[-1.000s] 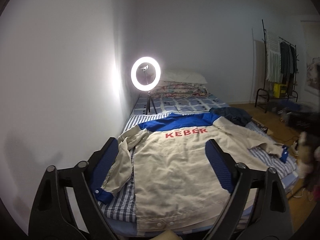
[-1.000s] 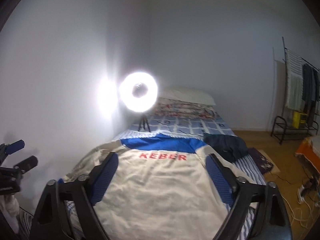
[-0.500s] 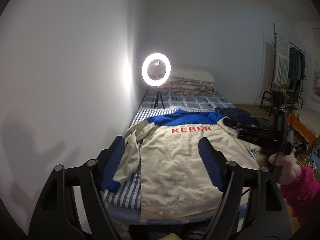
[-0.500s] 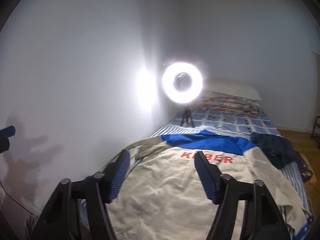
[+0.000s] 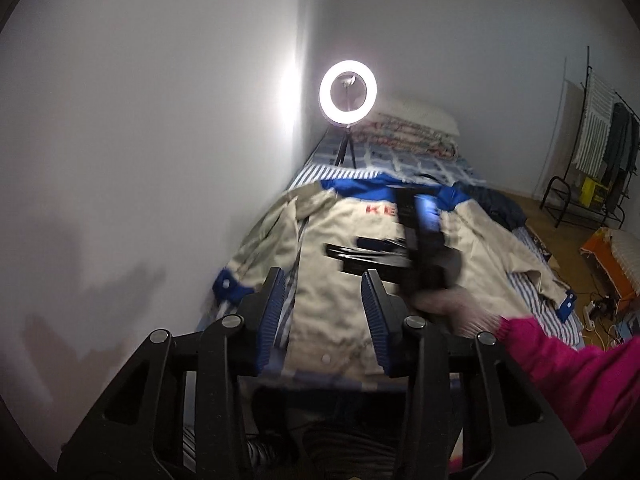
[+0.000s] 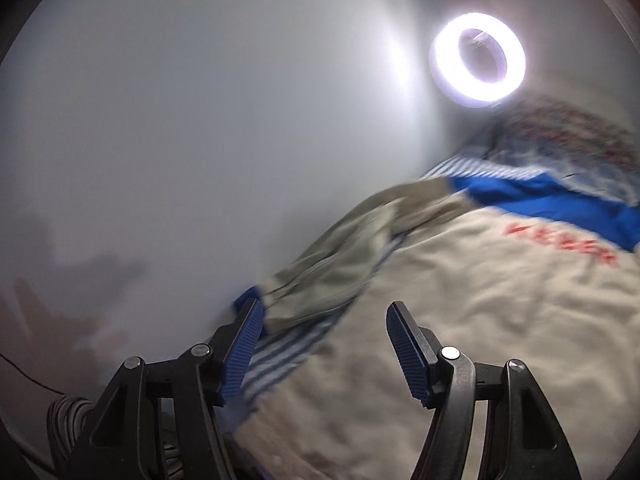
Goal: Fold large clothes
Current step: 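Reach the right tool to the blue sleeve cuff by the wall and grasp it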
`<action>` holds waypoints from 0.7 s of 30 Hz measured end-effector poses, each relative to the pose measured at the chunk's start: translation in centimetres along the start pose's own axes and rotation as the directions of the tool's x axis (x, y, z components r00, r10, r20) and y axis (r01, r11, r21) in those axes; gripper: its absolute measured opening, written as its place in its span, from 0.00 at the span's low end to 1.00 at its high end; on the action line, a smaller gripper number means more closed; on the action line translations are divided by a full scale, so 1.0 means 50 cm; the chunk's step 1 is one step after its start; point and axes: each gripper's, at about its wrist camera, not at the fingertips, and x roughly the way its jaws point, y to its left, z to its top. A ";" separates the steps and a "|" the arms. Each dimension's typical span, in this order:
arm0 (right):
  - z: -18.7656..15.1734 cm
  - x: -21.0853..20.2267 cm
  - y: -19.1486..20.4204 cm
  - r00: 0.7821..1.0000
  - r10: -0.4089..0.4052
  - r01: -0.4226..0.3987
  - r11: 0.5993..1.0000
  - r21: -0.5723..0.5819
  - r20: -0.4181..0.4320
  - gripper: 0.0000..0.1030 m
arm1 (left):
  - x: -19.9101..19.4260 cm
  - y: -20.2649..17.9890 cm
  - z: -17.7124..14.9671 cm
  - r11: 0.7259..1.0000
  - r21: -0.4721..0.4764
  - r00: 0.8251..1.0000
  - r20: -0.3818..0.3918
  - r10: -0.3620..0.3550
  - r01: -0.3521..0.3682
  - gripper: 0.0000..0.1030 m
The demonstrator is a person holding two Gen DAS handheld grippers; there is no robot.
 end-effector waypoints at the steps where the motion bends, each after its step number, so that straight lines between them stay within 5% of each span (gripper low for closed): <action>1: -0.002 0.031 0.015 1.000 0.018 -0.018 1.000 -0.021 -0.026 0.65 | 0.001 0.005 -0.008 1.000 -0.005 1.000 -0.008 0.006 -0.006 0.40; 6: -0.026 0.162 0.109 0.987 0.065 -0.085 0.987 -0.134 -0.147 0.67 | -0.006 0.037 -0.040 0.997 -0.063 0.999 -0.039 0.032 -0.034 0.40; 10: -0.054 0.252 0.172 0.978 0.016 -0.077 0.954 -0.290 -0.208 0.73 | -0.013 0.073 -0.055 0.993 -0.101 0.997 -0.040 0.063 -0.067 0.39; 17: -0.093 0.376 0.225 0.955 -0.083 -0.054 0.895 -0.442 -0.283 0.70 | -0.022 0.132 -0.085 0.979 -0.172 0.993 -0.056 0.105 -0.113 0.39; 19: -0.108 0.410 0.231 0.936 -0.124 -0.049 0.879 -0.474 -0.328 0.40 | -0.022 0.147 -0.091 0.976 -0.186 0.993 -0.057 0.108 -0.117 0.39; 20: -0.116 0.422 0.228 0.923 -0.147 -0.046 0.876 -0.481 -0.355 0.13 | -0.025 0.153 -0.095 0.974 -0.191 0.992 -0.057 0.110 -0.119 0.38; 21: -0.120 0.431 0.223 0.917 -0.161 -0.038 0.876 -0.480 -0.365 0.05 | -0.023 0.157 -0.094 0.973 -0.194 0.992 -0.056 0.113 -0.122 0.36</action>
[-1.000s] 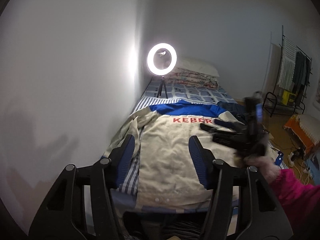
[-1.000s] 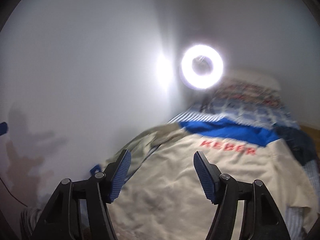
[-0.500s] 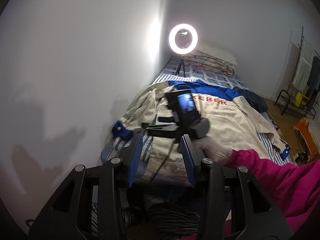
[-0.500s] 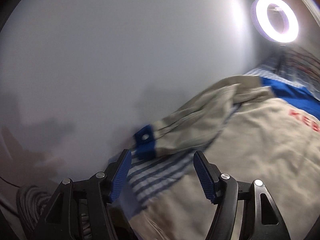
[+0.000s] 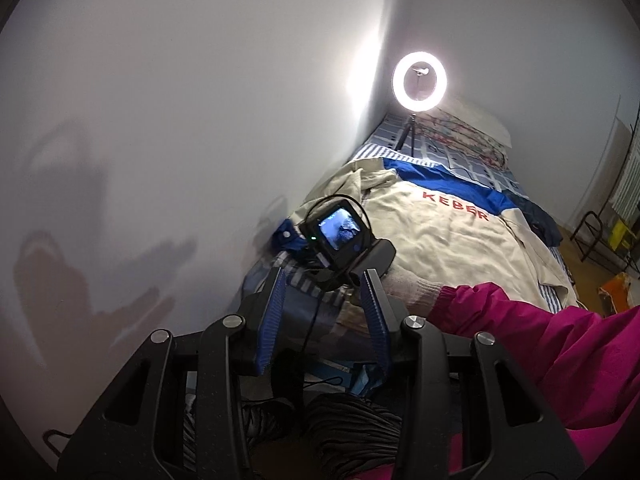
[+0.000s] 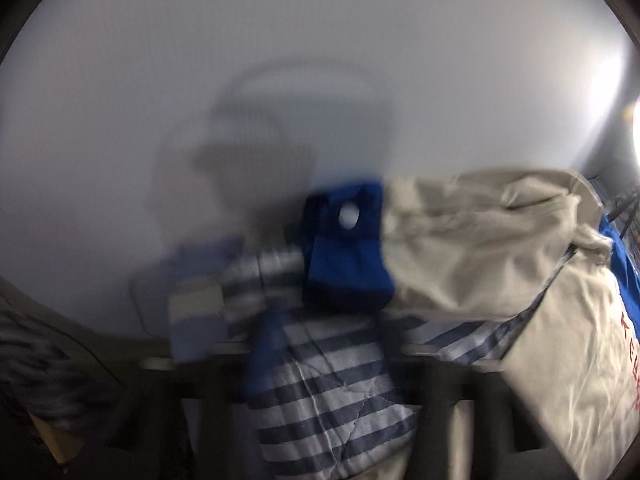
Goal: Fold large clothes
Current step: 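Reach the right tool to the blue sleeve cuff by the wall and grasp it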
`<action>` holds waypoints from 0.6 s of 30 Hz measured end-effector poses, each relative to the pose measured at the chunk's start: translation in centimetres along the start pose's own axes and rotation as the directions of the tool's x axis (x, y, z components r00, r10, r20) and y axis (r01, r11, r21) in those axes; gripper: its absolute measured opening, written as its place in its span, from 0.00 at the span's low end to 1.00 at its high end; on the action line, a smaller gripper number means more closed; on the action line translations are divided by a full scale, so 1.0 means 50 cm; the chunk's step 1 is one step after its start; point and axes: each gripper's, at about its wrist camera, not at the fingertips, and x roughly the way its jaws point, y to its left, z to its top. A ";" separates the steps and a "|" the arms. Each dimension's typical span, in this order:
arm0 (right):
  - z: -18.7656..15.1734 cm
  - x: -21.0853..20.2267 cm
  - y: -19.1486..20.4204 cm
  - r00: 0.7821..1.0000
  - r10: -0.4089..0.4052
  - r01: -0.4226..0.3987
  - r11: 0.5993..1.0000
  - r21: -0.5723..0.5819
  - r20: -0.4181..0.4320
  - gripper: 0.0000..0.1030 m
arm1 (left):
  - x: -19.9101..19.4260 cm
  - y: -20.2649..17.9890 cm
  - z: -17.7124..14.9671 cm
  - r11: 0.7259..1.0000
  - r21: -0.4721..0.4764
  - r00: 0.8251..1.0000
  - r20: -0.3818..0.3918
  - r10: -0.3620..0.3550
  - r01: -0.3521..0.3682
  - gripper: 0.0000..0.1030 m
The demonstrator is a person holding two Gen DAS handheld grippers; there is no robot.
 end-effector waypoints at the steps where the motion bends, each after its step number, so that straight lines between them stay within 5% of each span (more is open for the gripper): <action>1: -0.002 0.000 -0.006 1.000 -0.012 0.012 1.000 0.012 0.003 0.02 | 0.000 0.005 -0.001 1.000 -0.002 1.000 0.003 0.005 -0.005 0.35; 7: -0.005 -0.099 -0.096 0.993 0.024 -0.046 0.982 0.186 0.116 0.00 | 0.006 0.036 -0.013 1.000 -0.022 1.000 0.005 0.001 0.000 0.35; 10: -0.005 -0.121 -0.108 0.992 0.019 -0.038 0.987 0.158 0.124 0.00 | 0.015 0.043 -0.021 0.999 -0.033 1.000 -0.002 -0.010 0.010 0.35; 13: 0.007 -0.110 -0.093 0.989 0.097 -0.108 0.989 0.102 0.108 0.01 | 0.018 0.049 -0.030 0.999 -0.045 1.000 -0.004 -0.015 0.014 0.35; 15: 0.023 -0.088 -0.066 0.991 0.108 -0.115 0.990 0.079 0.080 0.56 | 0.020 0.052 -0.034 0.998 -0.060 1.000 -0.010 -0.013 0.012 0.35; 17: 0.037 -0.070 -0.036 0.994 0.070 -0.074 0.997 0.037 0.087 0.72 | 0.025 0.052 -0.035 0.998 -0.069 1.000 -0.018 -0.006 0.004 0.35; 18: 0.041 -0.060 -0.023 0.995 0.053 -0.055 0.998 0.018 0.080 0.67 | 0.025 0.053 -0.037 0.997 -0.071 1.000 -0.020 -0.001 -0.001 0.35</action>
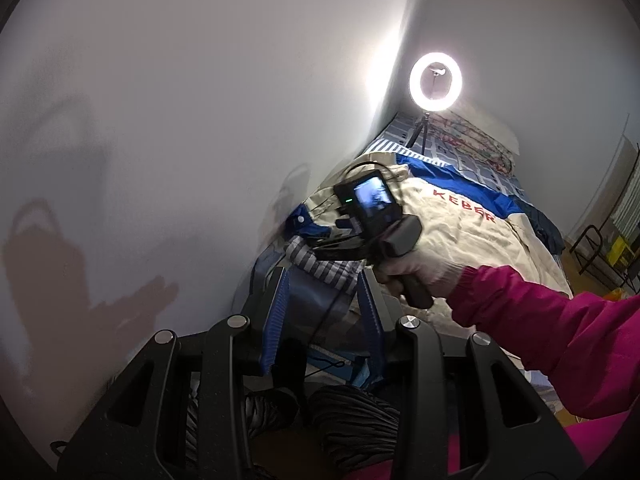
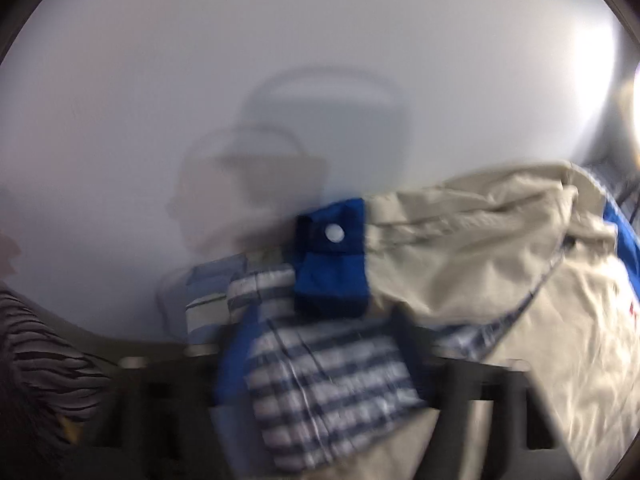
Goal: Fold large clothes
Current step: 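Lift the blue cuff with the right tool and carry it across the jacket back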
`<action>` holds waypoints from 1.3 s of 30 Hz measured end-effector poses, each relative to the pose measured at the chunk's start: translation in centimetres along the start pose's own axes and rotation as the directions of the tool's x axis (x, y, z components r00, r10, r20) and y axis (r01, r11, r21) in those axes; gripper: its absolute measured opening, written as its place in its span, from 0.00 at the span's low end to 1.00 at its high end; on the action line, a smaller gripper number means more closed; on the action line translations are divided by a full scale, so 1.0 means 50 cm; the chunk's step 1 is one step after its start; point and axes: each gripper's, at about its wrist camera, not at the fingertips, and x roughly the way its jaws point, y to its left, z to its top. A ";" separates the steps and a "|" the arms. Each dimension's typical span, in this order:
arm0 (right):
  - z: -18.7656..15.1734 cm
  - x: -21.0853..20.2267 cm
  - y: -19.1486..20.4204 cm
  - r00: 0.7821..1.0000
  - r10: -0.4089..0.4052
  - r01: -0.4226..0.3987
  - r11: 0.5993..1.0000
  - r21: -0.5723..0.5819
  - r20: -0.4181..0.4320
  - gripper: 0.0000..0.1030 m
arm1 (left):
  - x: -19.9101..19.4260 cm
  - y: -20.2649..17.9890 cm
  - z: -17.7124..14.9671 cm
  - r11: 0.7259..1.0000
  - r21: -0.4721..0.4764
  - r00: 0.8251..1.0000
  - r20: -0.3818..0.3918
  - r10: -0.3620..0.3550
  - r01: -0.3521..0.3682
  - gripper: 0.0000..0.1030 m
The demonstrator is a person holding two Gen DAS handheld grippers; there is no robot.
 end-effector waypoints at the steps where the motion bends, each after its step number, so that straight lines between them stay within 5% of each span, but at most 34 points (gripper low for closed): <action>1: 0.005 0.024 0.014 0.999 -0.025 0.025 0.999 -0.032 -0.020 0.64 | 0.000 0.001 -0.002 1.000 -0.003 1.000 -0.003 0.007 -0.007 0.35; 4: 0.008 0.082 0.033 0.992 -0.113 0.106 0.989 -0.104 -0.064 0.41 | -0.003 0.004 -0.008 1.000 -0.010 1.000 -0.005 0.030 -0.030 0.35; 5: 0.008 0.094 0.029 0.989 -0.121 0.112 0.988 -0.109 -0.080 0.20 | -0.004 0.005 -0.009 0.999 -0.012 0.999 -0.004 0.037 -0.037 0.35; 6: 0.011 0.093 0.020 0.990 -0.117 0.110 0.990 -0.089 -0.074 0.11 | -0.004 0.006 -0.010 0.999 -0.013 0.999 -0.003 0.043 -0.043 0.35; 9: 0.019 0.044 -0.015 0.996 -0.084 0.084 0.996 0.013 -0.009 0.04 | -0.002 0.008 -0.016 0.999 -0.017 0.999 -0.007 0.044 -0.044 0.35; 15: -0.028 -0.138 -0.085 0.987 -0.047 0.017 0.982 0.190 0.154 0.04 | 0.021 0.000 -0.025 1.000 0.003 1.000 -0.027 0.015 -0.015 0.35; 19: -0.083 -0.139 -0.076 0.996 -0.031 0.020 0.992 0.128 0.086 0.06 | 0.035 -0.005 -0.027 1.000 0.010 0.999 -0.033 -0.001 0.001 0.35; 22: -0.105 -0.104 -0.069 1.000 -0.012 0.013 0.995 0.097 -0.005 0.25 | 0.036 -0.009 -0.024 1.000 0.006 1.000 -0.026 0.005 -0.005 0.35; 25: -0.096 -0.115 -0.065 1.000 0.010 -0.011 0.994 0.110 0.007 0.35 | 0.029 -0.002 -0.027 1.000 -0.006 0.999 -0.021 0.024 -0.024 0.35; 27: -0.065 -0.114 -0.064 0.999 0.025 -0.030 0.991 0.131 0.038 0.61 | 0.029 0.007 -0.029 0.999 -0.017 0.999 -0.025 0.035 -0.035 0.35; 29: -0.041 -0.092 -0.058 0.999 0.025 -0.029 0.992 0.125 0.029 0.69 | 0.032 0.012 -0.030 0.999 -0.026 0.998 -0.030 0.047 -0.047 0.35; 36: -0.010 0.088 -0.034 0.972 -0.121 0.154 0.975 0.160 -0.203 0.65 | 0.019 0.020 -0.032 0.998 -0.025 0.998 -0.021 0.063 -0.063 0.35; 39: -0.025 0.117 -0.052 0.966 -0.141 0.185 0.963 0.196 -0.219 0.45 | 0.018 0.025 -0.030 0.997 -0.022 0.997 -0.020 0.075 -0.075 0.35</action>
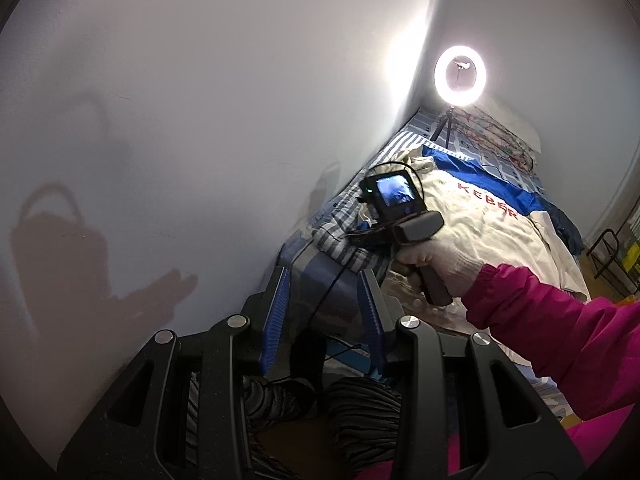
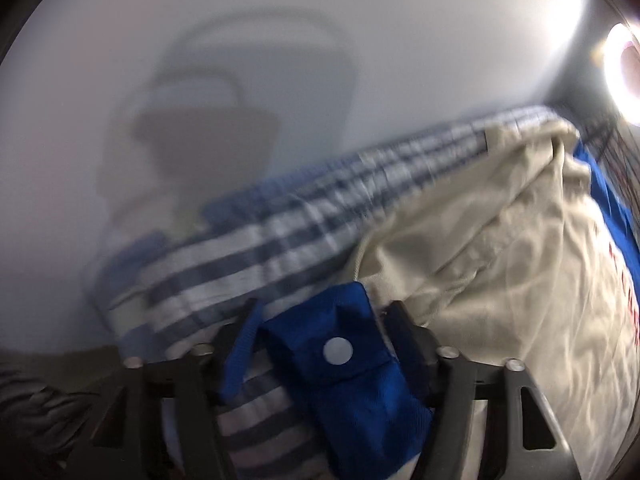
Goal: Fold large clothes
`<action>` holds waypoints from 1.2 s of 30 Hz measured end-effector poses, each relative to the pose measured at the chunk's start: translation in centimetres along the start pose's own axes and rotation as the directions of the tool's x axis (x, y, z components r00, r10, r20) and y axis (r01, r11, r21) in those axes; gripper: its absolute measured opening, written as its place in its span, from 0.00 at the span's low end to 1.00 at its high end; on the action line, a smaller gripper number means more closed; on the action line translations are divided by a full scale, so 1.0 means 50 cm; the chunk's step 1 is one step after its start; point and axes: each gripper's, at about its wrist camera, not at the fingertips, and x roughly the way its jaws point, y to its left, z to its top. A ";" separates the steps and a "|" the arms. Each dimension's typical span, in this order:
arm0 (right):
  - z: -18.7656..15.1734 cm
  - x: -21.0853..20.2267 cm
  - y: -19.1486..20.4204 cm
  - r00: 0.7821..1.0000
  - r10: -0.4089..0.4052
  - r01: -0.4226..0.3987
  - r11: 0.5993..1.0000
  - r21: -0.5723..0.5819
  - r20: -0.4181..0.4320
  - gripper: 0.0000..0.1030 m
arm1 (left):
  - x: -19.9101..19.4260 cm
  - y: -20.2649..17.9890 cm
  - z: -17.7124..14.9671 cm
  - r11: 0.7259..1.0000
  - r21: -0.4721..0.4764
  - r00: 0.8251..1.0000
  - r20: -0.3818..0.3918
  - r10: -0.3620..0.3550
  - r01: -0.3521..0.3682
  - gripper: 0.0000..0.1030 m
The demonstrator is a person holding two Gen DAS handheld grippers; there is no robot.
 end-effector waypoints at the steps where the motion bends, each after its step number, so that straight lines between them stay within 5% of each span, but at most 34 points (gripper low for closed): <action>1: -0.002 -0.002 -0.006 1.000 0.001 -0.002 1.000 0.013 0.012 0.40 | 0.001 0.004 0.001 1.000 -0.001 1.000 -0.001 0.001 -0.001 0.35; 3: -0.005 -0.012 -0.031 0.999 0.039 -0.041 0.997 0.070 0.032 0.23 | 0.008 0.006 0.003 1.000 -0.005 1.000 -0.006 -0.005 0.005 0.35; 7: -0.020 -0.079 -0.110 0.963 0.206 -0.243 0.943 0.229 0.175 0.15 | 0.018 -0.010 0.004 1.000 0.014 1.000 -0.006 -0.028 0.028 0.35; 12: -0.071 -0.206 -0.217 0.822 0.310 -0.508 0.778 0.368 0.478 0.14 | 0.033 -0.040 0.009 0.997 0.058 0.999 -0.020 -0.046 0.047 0.35; 15: -0.139 -0.272 -0.278 0.733 0.271 -0.610 0.667 0.427 0.624 0.14 | 0.043 -0.049 0.010 0.995 0.076 0.998 -0.027 -0.061 0.063 0.35; 18: -0.232 -0.312 -0.339 0.676 0.192 -0.674 0.553 0.490 0.712 0.14 | 0.052 -0.062 0.010 0.992 0.099 0.997 -0.032 -0.075 0.078 0.35; 20: -0.296 -0.313 -0.359 0.676 0.140 -0.687 0.475 0.550 0.724 0.14 | 0.060 -0.072 0.008 0.989 0.115 0.995 -0.038 -0.087 0.091 0.35; 22: -0.364 -0.301 -0.368 0.701 0.114 -0.681 0.400 0.614 0.703 0.14 | 0.074 -0.078 0.014 0.987 0.127 0.994 -0.045 -0.096 0.101 0.35; 27: -0.461 -0.239 -0.343 0.807 0.216 -0.590 0.355 0.726 0.550 0.15 | 0.124 -0.099 0.017 0.982 0.146 0.992 -0.064 -0.108 0.116 0.35; 30: -0.466 -0.209 -0.306 0.837 0.314 -0.545 0.412 0.730 0.448 0.15 | 0.169 -0.115 0.020 0.978 0.156 0.988 -0.093 -0.125 0.139 0.35; 33: -0.435 -0.210 -0.261 0.790 0.429 -0.608 0.460 0.647 0.437 0.12 | 0.227 -0.126 0.030 0.977 0.148 0.984 -0.120 -0.134 0.151 0.35; 36: -0.401 -0.250 -0.227 0.800 0.435 -0.600 0.586 0.545 0.414 0.12 | 0.287 -0.123 0.030 0.978 0.093 0.970 -0.173 -0.171 0.189 0.35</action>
